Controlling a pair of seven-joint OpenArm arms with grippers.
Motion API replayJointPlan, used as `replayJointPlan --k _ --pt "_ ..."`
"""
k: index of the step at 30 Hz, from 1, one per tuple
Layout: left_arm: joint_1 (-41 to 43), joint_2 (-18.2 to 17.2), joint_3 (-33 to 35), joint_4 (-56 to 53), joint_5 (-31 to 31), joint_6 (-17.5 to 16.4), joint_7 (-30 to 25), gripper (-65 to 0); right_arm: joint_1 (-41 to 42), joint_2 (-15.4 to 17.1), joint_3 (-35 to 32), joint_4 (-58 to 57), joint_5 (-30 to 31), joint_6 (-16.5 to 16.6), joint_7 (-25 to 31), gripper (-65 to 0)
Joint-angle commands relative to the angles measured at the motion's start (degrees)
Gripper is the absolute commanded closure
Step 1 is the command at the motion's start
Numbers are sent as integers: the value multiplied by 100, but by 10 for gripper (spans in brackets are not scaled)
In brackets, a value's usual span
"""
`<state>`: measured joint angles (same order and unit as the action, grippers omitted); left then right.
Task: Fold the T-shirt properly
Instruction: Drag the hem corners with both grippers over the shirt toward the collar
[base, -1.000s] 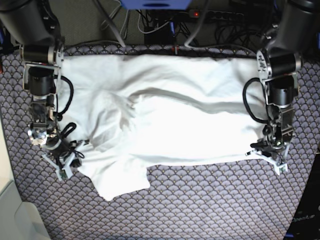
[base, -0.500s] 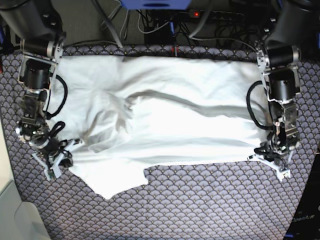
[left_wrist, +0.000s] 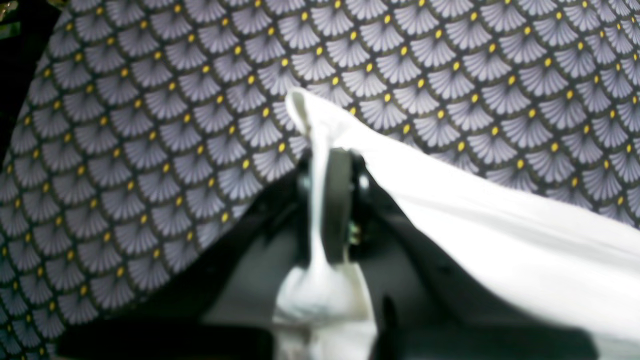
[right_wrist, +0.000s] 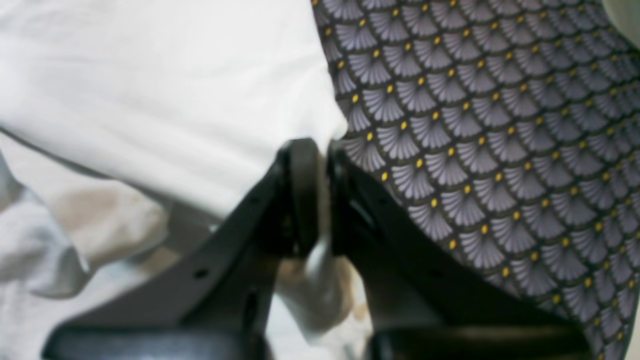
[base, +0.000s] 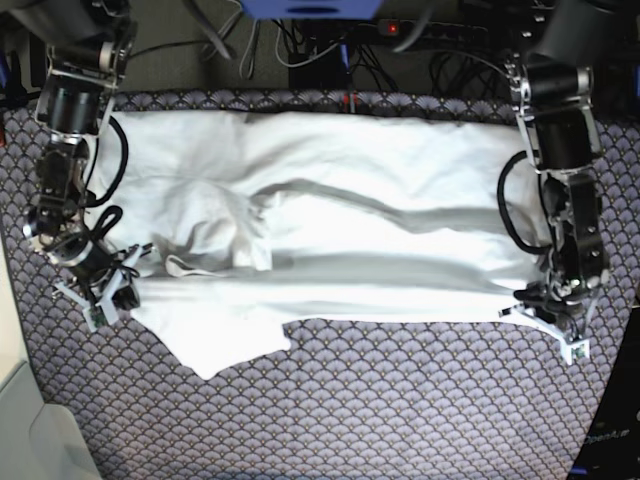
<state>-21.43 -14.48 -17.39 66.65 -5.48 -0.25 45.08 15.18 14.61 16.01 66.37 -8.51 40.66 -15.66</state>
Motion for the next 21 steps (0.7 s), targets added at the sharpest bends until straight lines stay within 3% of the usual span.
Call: replayJointPlan --k 1,5,13,17,21 --pt "-77 -95 -191 240 51 47 -29 -2 104 117 30 225 38 -66 129 0" --pt "205 11 -578 776 51 38 270 -2 -230 117 30 664 38 -66 120 0" --pt "1084 19 -657 1726 51 38 244 -3 -1083 108 30 1640 47 -66 120 0" --pt "1471 19 -657 2122 42 30 244 -3 -1601 143 39 2168 557 -66 120 0" --pt "1743 19 -639 2139 42 30 235 -3 -2103 205 118 2572 654 -66 120 0"
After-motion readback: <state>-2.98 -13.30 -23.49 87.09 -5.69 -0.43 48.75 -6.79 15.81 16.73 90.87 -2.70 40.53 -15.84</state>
